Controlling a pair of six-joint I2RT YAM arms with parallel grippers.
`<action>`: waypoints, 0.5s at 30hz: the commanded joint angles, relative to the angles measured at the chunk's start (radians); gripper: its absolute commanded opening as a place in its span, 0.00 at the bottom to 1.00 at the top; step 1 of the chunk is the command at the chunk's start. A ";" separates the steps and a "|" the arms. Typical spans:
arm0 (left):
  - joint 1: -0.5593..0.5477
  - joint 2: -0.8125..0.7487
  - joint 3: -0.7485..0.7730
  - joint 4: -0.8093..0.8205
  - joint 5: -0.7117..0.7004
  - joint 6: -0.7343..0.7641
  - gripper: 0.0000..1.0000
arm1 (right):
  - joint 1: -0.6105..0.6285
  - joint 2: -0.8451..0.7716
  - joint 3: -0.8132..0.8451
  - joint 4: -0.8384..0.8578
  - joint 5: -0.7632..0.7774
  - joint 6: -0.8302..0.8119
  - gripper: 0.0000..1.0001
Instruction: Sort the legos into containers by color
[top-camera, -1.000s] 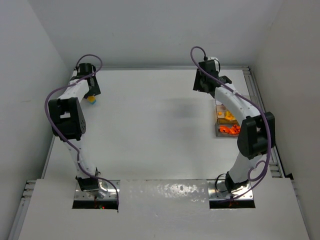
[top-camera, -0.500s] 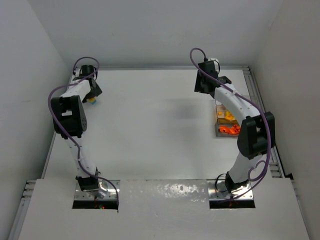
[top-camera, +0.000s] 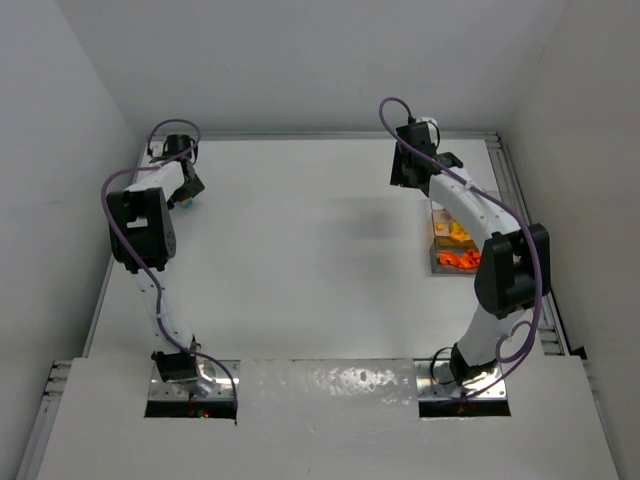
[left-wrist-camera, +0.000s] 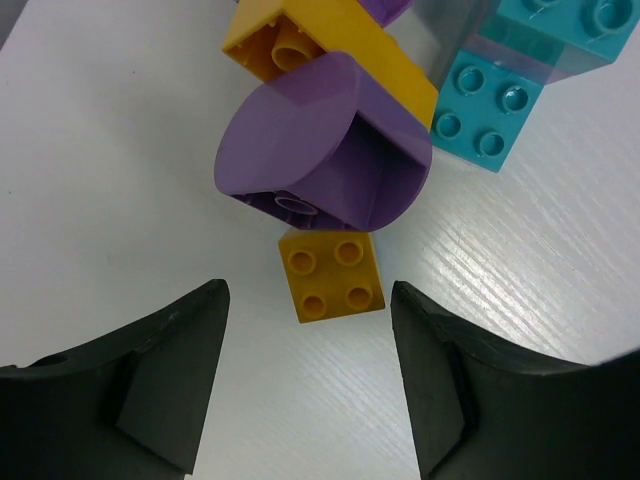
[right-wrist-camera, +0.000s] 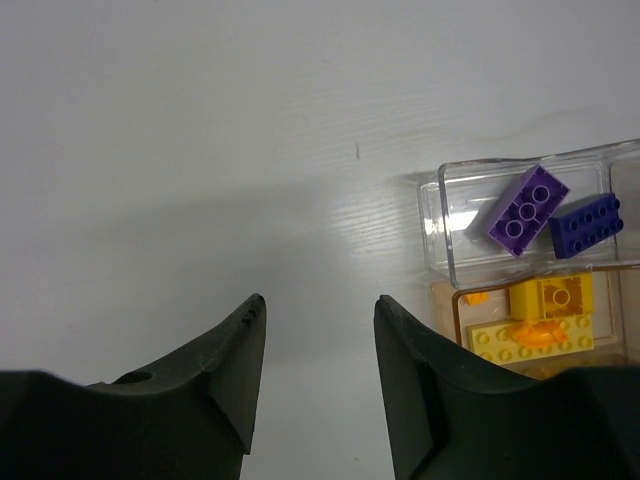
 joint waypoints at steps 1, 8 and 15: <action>0.005 0.002 0.035 0.046 -0.033 0.008 0.64 | 0.007 -0.041 0.012 0.006 0.026 -0.012 0.46; 0.005 -0.003 0.037 0.057 -0.010 0.006 0.60 | 0.006 -0.039 0.014 0.010 0.026 -0.013 0.46; 0.005 0.003 0.035 0.055 -0.001 0.011 0.45 | 0.007 -0.035 0.022 0.007 0.024 -0.013 0.47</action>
